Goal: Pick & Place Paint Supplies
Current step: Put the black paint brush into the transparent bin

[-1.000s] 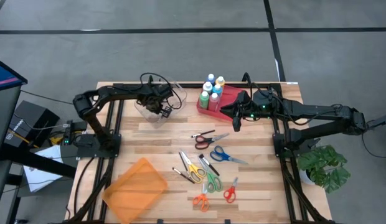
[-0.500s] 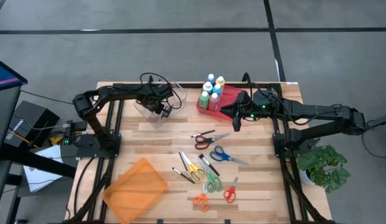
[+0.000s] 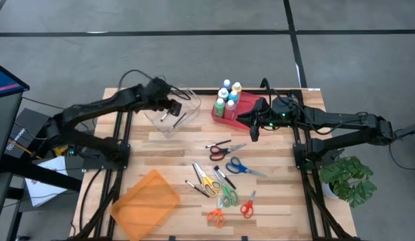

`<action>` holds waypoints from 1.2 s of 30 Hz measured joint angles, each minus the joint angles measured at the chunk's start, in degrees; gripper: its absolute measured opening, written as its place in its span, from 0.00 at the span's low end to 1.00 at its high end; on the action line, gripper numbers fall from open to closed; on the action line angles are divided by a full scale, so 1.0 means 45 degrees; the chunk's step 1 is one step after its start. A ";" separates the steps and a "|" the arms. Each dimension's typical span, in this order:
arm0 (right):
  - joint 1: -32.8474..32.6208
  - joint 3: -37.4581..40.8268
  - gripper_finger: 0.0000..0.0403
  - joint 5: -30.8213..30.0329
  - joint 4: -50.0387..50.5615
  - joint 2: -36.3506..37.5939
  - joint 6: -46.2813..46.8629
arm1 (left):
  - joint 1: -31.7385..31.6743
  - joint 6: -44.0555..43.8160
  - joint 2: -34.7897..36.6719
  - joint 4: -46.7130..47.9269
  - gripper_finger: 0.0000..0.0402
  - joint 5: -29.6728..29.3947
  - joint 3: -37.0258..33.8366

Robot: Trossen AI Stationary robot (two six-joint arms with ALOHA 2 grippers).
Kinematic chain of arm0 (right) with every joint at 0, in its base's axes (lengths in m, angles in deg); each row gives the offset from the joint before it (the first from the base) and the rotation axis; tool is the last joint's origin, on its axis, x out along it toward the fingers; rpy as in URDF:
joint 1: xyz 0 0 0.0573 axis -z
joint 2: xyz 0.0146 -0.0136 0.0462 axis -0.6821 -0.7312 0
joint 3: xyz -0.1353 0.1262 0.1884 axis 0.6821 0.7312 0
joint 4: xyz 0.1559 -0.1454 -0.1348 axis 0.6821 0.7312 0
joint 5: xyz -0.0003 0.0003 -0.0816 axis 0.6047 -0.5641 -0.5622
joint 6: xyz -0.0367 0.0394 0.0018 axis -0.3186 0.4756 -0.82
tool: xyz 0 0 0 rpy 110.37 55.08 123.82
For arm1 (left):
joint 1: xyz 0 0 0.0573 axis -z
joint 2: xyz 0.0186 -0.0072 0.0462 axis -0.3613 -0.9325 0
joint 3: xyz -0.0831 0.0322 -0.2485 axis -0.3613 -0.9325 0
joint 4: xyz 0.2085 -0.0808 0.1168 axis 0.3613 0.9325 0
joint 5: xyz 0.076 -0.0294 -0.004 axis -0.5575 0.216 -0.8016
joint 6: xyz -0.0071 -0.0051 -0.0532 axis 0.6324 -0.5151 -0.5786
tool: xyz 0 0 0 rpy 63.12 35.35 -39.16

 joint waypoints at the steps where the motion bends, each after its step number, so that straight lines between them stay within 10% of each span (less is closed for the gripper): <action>1: 0.0000 0.0000 0.17 0.0000 -0.0002 0.0000 0.0000 | 0.0310 0.0025 0.0416 -0.0629 0.46 0.0003 0.0001; 12: -0.0024 0.0000 0.17 0.0058 -0.0002 0.0000 0.0005 | 0.3671 0.1422 0.0053 -0.5819 0.41 -0.1812 0.0020; 36: -0.0107 0.0000 0.17 0.0063 0.0321 0.0000 0.0005 | 0.4786 0.2062 -0.7001 -0.6386 0.41 0.1487 0.0010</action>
